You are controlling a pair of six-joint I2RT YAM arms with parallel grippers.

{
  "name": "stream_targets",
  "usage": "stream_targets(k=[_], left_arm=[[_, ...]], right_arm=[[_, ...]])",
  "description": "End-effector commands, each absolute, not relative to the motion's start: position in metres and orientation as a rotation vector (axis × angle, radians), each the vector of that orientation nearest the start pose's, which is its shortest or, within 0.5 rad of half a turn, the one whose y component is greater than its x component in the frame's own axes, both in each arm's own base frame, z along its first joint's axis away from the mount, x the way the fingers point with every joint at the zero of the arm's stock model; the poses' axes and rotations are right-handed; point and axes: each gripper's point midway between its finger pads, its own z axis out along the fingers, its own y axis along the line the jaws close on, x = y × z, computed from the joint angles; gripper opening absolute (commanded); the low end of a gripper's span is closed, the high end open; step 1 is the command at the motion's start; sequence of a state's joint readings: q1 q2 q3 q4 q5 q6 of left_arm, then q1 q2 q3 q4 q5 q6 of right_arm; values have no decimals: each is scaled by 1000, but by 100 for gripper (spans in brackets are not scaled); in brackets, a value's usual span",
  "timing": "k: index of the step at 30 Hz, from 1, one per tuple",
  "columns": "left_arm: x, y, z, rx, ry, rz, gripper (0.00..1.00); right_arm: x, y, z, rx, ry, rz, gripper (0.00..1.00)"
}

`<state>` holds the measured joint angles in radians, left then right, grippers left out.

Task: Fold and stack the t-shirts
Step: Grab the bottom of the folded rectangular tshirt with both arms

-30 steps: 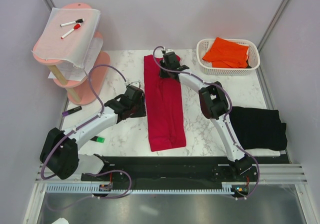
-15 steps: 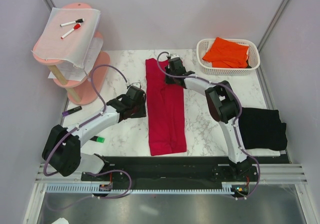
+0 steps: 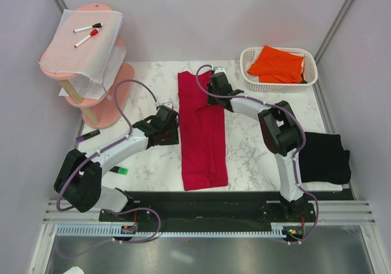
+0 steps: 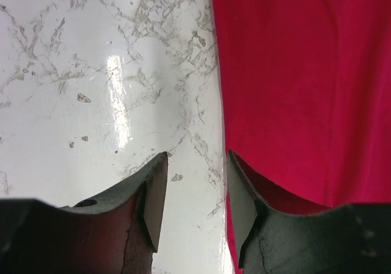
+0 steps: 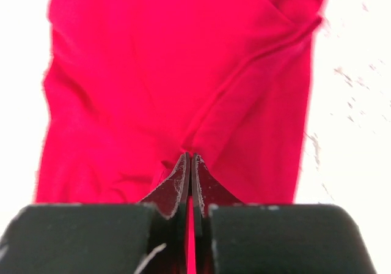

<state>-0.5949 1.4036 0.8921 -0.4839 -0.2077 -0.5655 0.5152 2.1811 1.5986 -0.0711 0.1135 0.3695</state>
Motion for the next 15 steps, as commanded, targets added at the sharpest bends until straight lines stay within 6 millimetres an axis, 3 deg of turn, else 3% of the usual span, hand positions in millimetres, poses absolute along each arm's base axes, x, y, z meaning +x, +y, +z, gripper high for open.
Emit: stream_targets(k=[1,9,15], left_arm=[[285,-172,80,-82,2531,-190,50],[286,-174,76,-81,2542,-191,50],[284,-173,72,-81,2552,-188,50]], right_arm=[[507,263,80,-60,2208,264,3],[498,239,81,-4,2191,205,0],[505,239,95,6,2148,218,0]])
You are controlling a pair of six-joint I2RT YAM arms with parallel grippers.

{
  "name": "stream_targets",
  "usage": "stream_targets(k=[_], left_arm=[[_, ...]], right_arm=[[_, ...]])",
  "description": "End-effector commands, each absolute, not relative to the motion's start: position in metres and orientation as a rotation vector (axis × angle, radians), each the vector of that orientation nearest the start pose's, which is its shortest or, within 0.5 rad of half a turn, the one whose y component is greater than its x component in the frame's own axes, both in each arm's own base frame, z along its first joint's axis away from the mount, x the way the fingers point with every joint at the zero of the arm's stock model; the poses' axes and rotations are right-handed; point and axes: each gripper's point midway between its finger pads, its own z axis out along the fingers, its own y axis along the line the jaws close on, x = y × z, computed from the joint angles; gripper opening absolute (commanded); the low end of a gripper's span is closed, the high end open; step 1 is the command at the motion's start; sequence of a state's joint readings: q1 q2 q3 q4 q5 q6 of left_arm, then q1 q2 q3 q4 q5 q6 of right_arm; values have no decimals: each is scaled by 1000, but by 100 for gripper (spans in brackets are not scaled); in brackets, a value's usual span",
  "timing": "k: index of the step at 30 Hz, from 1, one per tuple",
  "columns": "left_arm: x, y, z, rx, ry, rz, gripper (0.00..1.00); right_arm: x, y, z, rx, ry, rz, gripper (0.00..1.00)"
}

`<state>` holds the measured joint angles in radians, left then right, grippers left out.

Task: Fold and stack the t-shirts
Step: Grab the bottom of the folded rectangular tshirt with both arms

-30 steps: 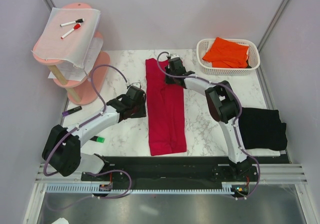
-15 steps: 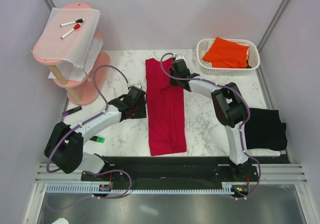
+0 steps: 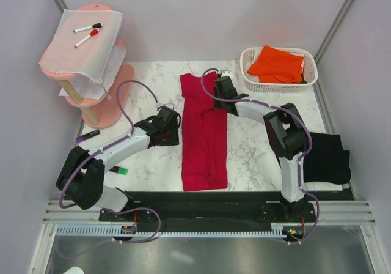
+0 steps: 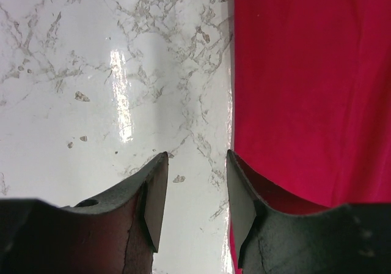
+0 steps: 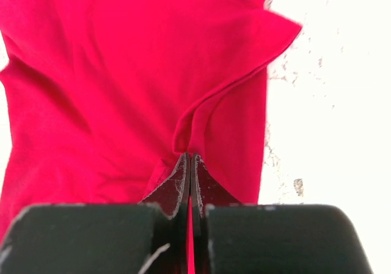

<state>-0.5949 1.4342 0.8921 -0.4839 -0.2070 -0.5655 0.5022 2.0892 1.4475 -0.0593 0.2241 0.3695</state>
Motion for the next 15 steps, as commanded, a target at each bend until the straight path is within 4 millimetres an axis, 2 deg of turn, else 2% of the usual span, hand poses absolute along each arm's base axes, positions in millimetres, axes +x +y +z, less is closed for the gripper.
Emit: stream_targets(k=[1,5,8,9,11,12,14,15], left_arm=[[283,-173,72,-80,2555,-185,50],[283,-172,70,-82,2560,-180,50],[283,-173,69,-80,2563,-184,50],[283,-174,69,-79,2564,-187,50],[283,-174,69,-76,2566,-190,52],[283,-175,70,-75,2566,-195,52],[283,-177,72,-71,2563,-210,54],[282,-177,71,-69,2566,-212,55]], right_arm=[[505,239,97,6,2145,220,0],[506,232,98,27,2136,185,0],[504,223,88,48,2164,136,9],[502,220,83,47,2184,120,25],[498,212,76,60,2199,78,39],[497,210,80,65,2191,73,51],[489,202,81,65,2191,53,57],[488,200,99,80,2153,63,66]])
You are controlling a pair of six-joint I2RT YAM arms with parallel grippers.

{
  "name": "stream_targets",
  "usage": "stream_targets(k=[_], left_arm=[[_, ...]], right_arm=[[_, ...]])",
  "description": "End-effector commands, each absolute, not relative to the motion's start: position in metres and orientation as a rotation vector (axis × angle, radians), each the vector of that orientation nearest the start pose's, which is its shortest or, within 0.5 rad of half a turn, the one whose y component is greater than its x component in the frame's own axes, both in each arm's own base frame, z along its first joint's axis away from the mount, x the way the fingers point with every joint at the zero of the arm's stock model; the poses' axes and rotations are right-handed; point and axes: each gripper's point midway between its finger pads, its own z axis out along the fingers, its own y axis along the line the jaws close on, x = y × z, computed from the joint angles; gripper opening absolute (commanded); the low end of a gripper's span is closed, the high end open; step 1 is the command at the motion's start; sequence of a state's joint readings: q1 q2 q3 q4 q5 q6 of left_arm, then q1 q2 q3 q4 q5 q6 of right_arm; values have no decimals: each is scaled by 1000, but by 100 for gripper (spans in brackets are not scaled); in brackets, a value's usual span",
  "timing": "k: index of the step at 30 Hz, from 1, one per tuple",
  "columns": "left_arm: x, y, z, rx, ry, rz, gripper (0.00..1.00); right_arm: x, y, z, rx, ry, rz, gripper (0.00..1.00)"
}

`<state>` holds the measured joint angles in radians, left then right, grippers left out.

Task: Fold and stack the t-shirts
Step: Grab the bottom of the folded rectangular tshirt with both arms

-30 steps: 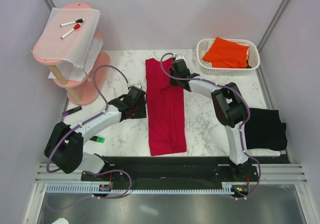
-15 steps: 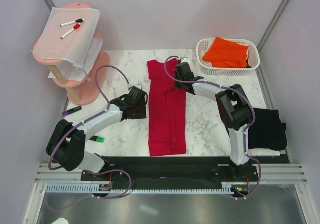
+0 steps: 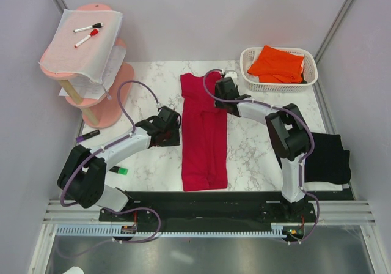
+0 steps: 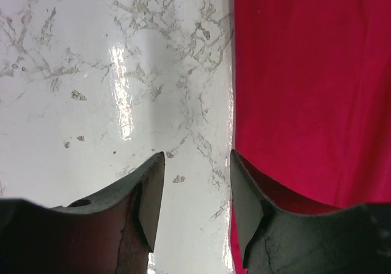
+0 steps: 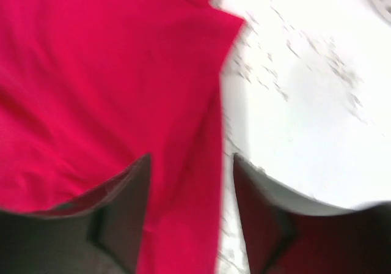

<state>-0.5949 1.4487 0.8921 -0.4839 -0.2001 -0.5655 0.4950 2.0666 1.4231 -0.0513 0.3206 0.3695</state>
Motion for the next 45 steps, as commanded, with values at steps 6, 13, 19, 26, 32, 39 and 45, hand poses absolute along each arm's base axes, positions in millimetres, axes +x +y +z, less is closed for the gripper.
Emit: stream_targets(k=[6,13,19,26,32,39,45], left_arm=[[273,-180,78,-63,2550,-276,63],[237,-190,75,-62,2563,-477,65],[194,-202,66,-47,2608,-647,64],[147,-213,40,-45,2749,-739,64],[121,-213,17,-59,2879,-727,63],[106,-219,9,-56,2932,-723,61],[95,-222,0,-50,2983,-703,40]], right_arm=[[444,193,132,84,2130,191,73],[342,219,92,-6,2356,591,71],[258,230,72,-28,2500,899,66],[190,229,64,-45,2647,989,63],[143,240,40,-30,2770,1058,61],[113,230,26,-35,2855,1028,57],[118,230,18,-1,2834,1009,42]])
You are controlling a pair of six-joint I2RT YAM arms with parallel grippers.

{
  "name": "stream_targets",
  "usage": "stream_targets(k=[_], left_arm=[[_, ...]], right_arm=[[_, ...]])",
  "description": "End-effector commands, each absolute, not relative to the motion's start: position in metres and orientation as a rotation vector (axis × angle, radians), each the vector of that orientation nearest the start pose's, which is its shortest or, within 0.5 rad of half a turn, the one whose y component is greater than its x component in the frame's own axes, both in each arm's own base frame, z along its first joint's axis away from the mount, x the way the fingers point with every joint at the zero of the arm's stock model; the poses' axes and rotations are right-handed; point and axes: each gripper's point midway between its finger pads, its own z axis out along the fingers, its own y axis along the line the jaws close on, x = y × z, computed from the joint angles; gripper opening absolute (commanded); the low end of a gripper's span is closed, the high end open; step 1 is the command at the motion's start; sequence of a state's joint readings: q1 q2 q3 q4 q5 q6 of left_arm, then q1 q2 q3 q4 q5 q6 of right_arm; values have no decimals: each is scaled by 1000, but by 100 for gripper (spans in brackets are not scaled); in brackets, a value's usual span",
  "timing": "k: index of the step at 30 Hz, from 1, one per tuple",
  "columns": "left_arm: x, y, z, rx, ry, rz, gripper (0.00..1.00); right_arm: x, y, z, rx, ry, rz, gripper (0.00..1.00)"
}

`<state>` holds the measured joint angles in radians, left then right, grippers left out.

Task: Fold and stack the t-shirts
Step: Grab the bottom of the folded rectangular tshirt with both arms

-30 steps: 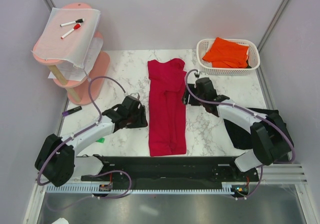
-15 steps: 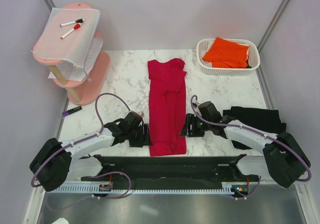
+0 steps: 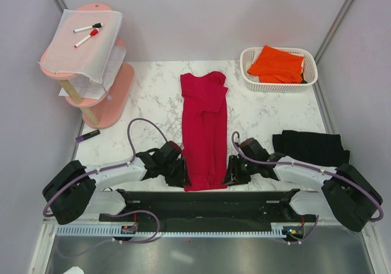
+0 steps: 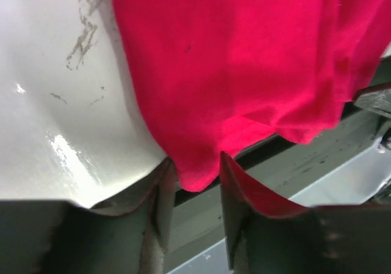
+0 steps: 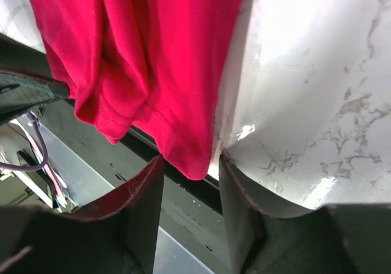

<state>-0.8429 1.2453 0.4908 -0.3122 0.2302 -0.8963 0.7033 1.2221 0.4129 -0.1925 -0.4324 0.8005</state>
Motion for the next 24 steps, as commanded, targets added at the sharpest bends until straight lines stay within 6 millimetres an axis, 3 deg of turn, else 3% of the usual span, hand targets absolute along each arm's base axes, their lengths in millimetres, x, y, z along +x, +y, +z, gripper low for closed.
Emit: stream_targets(k=[1,4,8,16,20,24], left_arm=[[94,-222,-1,-49,2990,-694,33],[95,-220,-3,-73,2989,-674,19],[94,-214,-1,-96,2979,-649,3],[80,-192,7,-121,2989,-596,2],[83,-193,20,-101,2951,-627,2],[103,-202,45,-65,2858,-644,2]], right_arm=[[120,232,18,4,2822,1019,27],[125,227,9,32,2814,943,8],[124,228,8,62,2793,974,0],[100,210,5,16,2858,929,0],[106,214,18,-5,2791,962,0],[125,225,37,-6,2685,1004,0]])
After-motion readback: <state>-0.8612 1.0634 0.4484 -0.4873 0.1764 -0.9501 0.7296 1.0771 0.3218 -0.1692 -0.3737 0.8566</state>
